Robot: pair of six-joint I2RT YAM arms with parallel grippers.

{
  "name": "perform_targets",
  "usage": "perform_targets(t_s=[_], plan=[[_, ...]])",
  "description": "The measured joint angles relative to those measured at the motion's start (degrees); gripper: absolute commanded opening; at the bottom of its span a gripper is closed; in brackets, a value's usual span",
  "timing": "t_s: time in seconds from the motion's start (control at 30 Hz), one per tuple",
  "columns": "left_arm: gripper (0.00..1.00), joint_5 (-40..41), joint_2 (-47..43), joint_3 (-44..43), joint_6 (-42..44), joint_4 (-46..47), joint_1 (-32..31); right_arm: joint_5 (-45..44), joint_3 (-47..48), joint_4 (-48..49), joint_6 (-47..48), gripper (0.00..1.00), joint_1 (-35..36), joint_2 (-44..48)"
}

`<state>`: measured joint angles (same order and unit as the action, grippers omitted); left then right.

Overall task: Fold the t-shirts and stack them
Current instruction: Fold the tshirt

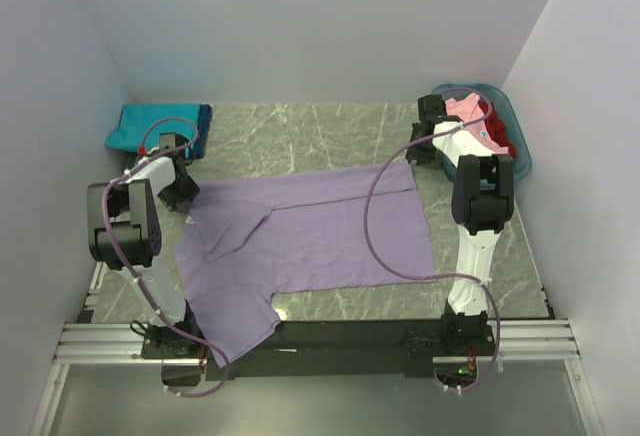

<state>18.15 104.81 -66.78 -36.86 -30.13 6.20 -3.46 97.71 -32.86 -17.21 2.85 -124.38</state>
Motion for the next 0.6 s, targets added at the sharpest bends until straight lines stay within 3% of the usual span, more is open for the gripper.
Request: perform_targets(t_s=[0.27, 0.6], plan=[[0.68, -1.4, -1.1, -0.1, -0.4, -1.3, 0.3, -0.2, -4.3, -1.0, -1.1, 0.37, 0.3, 4.2], [0.90, -2.2, -12.8, -0.5, -0.9, -4.9, 0.0, 2.4, -17.1, 1.7, -6.1, 0.45, 6.4, 22.7]])
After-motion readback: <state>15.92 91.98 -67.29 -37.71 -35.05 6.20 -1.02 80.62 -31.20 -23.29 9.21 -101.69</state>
